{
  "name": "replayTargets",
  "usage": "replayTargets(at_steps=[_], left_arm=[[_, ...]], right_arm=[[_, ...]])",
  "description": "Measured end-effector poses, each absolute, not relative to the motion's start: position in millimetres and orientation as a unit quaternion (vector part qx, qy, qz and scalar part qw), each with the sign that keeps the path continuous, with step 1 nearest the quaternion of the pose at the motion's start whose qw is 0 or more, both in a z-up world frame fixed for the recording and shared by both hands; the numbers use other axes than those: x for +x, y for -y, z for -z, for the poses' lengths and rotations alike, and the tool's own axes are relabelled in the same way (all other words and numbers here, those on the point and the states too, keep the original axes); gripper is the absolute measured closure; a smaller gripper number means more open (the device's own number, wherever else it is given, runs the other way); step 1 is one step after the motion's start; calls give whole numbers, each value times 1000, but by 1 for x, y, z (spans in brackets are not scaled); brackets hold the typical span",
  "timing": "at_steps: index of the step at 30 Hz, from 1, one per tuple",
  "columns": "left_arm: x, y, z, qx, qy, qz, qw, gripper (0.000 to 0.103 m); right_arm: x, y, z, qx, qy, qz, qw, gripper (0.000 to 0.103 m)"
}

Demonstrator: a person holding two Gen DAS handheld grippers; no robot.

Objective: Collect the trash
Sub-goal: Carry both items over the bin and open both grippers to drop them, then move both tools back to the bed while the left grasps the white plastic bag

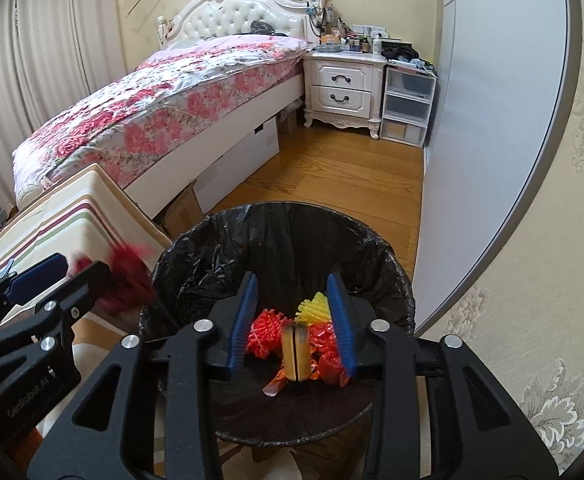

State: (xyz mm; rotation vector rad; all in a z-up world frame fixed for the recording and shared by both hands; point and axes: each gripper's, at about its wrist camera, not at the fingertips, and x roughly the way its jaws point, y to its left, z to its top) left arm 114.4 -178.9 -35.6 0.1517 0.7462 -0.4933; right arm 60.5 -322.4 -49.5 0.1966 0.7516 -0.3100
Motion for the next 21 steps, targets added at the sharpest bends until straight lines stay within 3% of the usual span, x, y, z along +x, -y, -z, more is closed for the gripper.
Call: replayTargets(at_steps=[6, 11, 21], left_arm=[[112, 174, 33, 70, -359, 221, 904, 30], [108, 157, 26, 65, -353, 202, 911, 29], [89, 89, 19, 45, -354, 142, 923, 29]], right_arm=[[60, 324, 51, 92, -366, 157, 913, 66], [57, 315, 47, 90, -365, 150, 915, 59], [50, 266, 42, 72, -369, 97, 922, 58]])
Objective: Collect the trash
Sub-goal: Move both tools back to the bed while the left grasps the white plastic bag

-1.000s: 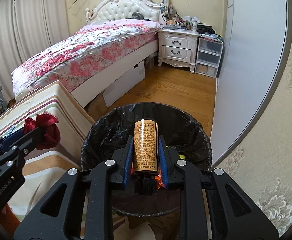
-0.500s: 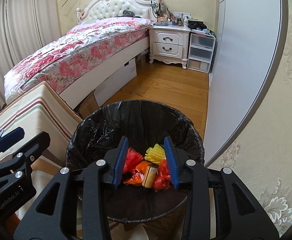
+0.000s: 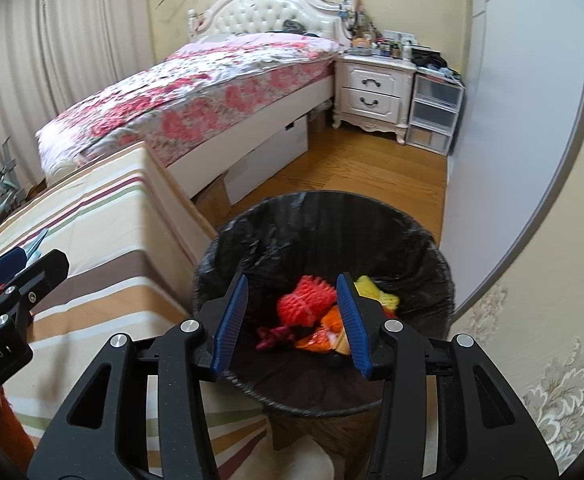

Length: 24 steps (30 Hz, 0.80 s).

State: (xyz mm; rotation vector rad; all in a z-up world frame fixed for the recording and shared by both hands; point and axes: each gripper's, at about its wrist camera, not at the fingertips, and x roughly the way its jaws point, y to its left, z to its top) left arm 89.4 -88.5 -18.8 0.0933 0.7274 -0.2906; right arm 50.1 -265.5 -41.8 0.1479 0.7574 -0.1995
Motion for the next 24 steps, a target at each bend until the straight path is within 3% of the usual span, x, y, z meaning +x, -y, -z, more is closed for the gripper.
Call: replayTargets(at_steps=[14, 24], left_arm=[[52, -9, 33, 8, -372, 57, 927, 29], [46, -38, 49, -7, -392, 36, 919, 29]], right_arm=[[34, 173, 45, 30, -389, 11, 921, 57], [31, 139, 47, 7, -396, -20, 918, 56]])
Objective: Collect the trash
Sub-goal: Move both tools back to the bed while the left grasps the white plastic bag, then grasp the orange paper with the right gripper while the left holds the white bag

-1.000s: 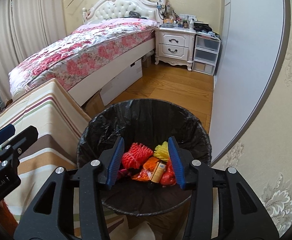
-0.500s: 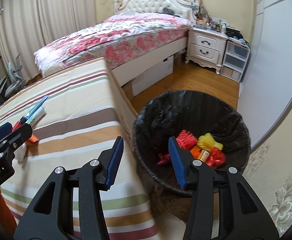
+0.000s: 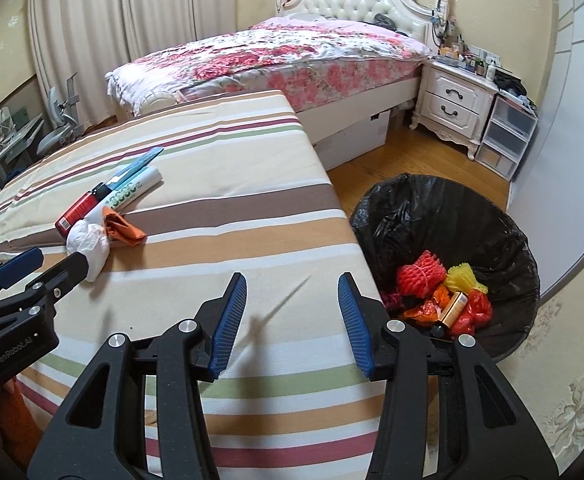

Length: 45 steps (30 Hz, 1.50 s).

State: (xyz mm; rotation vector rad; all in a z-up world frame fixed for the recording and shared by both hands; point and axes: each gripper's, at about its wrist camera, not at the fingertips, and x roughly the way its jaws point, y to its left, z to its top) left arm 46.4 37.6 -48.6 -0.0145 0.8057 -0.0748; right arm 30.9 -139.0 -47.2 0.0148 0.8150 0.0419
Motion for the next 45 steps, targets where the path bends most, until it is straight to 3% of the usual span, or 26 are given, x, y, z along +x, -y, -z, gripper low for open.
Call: replayTargets(at_steps=[5, 11, 13, 16, 30, 33, 45], left_arm=[[57, -39, 53, -8, -397, 37, 917, 29], [66, -38, 61, -8, -412, 53, 909, 55], [66, -36, 62, -7, -413, 63, 908, 68], [63, -34, 61, 0, -410, 68, 910, 72], [38, -76, 45, -22, -398, 53, 916, 73], [36, -94, 44, -30, -397, 34, 917, 73], [35, -151, 44, -56, -392, -22, 918, 73]], right_arm=[[31, 136, 49, 6, -398, -24, 917, 56], [34, 135, 52, 5, -401, -27, 915, 56], [35, 133, 53, 3, -403, -29, 915, 56], [36, 128, 53, 1, -404, -32, 914, 56], [38, 93, 47, -16, -402, -73, 912, 55], [40, 82, 44, -21, -399, -84, 913, 49], [63, 34, 37, -44, -394, -139, 908, 42]])
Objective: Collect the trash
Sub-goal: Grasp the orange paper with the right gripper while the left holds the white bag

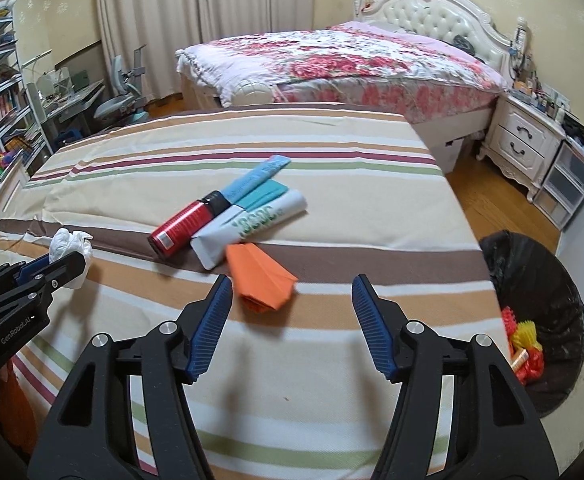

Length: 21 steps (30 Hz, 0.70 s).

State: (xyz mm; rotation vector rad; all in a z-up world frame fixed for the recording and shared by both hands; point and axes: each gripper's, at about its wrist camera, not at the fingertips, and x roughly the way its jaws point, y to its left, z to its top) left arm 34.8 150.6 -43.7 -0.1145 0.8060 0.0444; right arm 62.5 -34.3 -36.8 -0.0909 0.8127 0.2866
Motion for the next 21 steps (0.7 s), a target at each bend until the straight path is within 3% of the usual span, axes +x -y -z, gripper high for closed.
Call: replayTargets(at_steps=[6, 11, 21], left_arm=[[36, -162, 46, -58, -389, -31, 919, 73], [36, -168, 50, -65, -393, -33, 917, 73], [35, -150, 46, -67, -389, -9, 919, 73]], right_arm=[[79, 20, 55, -66, -418, -138, 895, 42], [78, 20, 58, -74, -423, -135, 893, 65], [67, 29, 50, -66, -415, -127, 899, 66]])
